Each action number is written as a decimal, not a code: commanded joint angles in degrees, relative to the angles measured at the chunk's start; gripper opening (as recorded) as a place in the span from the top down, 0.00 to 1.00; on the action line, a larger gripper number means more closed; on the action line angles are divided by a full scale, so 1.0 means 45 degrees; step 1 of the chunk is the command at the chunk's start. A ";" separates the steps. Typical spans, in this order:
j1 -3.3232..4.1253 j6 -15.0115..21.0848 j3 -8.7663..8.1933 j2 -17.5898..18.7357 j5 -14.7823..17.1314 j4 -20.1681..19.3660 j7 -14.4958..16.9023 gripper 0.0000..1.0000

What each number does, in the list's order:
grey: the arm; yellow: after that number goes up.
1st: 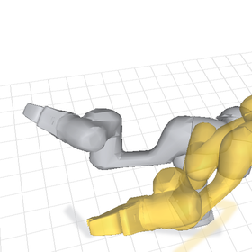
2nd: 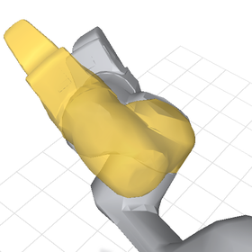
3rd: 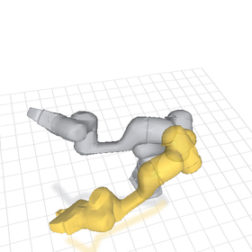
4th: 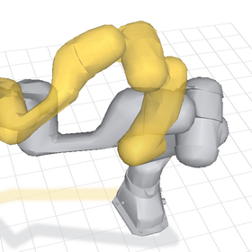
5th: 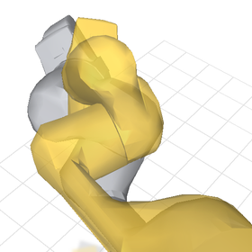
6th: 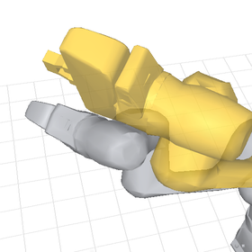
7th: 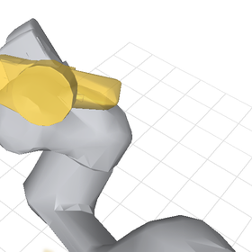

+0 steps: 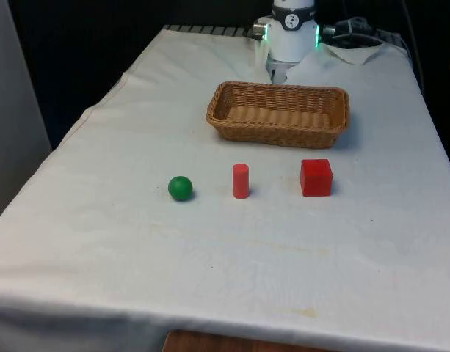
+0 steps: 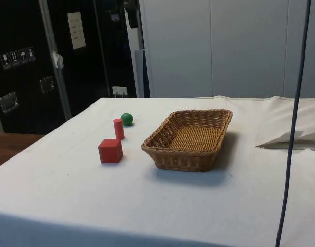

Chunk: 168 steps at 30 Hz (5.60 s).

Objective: Pick up the object to the left of the cylinder and place it into the basket.

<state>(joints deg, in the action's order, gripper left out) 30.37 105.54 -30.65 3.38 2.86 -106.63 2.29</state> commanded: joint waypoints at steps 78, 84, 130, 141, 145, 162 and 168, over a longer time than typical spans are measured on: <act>0.0089 0.7066 0.1770 0.4877 0.1273 -0.1210 0.1031 0.00; -0.0178 0.7767 0.1732 0.5399 0.2203 -0.1426 0.2075 0.00; -0.0293 1.0262 0.1681 0.7589 0.5564 -0.1286 0.4724 0.96; -0.0102 1.0046 0.1426 0.7181 0.5360 -0.1502 0.4596 0.98; -0.0153 1.0008 0.1477 0.7079 0.5373 -0.1528 0.4609 0.98; 0.0153 0.9435 0.1044 0.4749 0.4482 -0.2865 0.4354 0.98; 0.0038 0.9256 0.1120 0.4087 0.4393 -0.3145 0.4469 0.98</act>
<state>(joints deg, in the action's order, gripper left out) 30.54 147.19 -25.61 21.77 22.63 -120.78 22.40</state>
